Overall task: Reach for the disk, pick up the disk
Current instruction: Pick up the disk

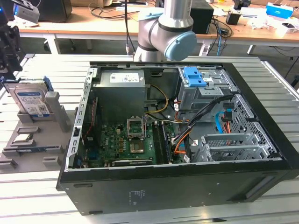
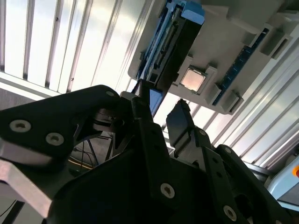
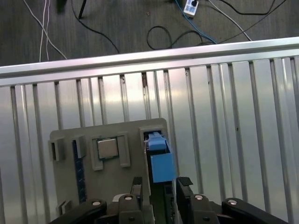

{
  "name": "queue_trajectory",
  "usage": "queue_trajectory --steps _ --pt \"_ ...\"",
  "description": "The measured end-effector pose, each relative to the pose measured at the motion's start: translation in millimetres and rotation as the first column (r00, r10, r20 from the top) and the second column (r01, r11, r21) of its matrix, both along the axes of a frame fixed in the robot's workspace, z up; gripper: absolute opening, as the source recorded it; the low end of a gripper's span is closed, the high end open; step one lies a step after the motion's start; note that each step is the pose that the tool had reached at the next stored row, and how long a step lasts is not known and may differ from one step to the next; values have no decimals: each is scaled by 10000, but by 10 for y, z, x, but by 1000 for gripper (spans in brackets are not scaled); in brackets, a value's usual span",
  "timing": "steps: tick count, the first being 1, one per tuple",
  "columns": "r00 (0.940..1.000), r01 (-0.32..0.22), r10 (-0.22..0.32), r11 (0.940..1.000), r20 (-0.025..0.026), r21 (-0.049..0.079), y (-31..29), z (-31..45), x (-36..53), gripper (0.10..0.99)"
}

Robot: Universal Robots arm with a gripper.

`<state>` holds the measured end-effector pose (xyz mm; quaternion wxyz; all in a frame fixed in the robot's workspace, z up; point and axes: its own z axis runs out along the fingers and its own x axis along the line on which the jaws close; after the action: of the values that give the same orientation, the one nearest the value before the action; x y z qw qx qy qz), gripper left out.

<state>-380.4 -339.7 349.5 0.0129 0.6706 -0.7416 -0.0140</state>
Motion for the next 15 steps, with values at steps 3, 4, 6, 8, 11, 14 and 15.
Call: queue_trajectory --steps 3,4,6,8,11,14,15 --pt "9997 -251 251 9997 -2 -1 14 -50 -13 424" --pt "9995 -325 325 9995 -2 -1 14 -59 -17 424" --pt "9987 -511 511 9987 -1 -1 14 -91 -21 424" --pt "9980 -639 639 9980 -2 -1 18 -123 -23 424" --pt "9971 -761 761 9971 -1 -1 35 -188 -23 424" --pt "9964 -846 846 9964 0 0 38 -270 -25 424" --pt "9962 -872 872 9962 -2 -1 38 -291 -25 424"
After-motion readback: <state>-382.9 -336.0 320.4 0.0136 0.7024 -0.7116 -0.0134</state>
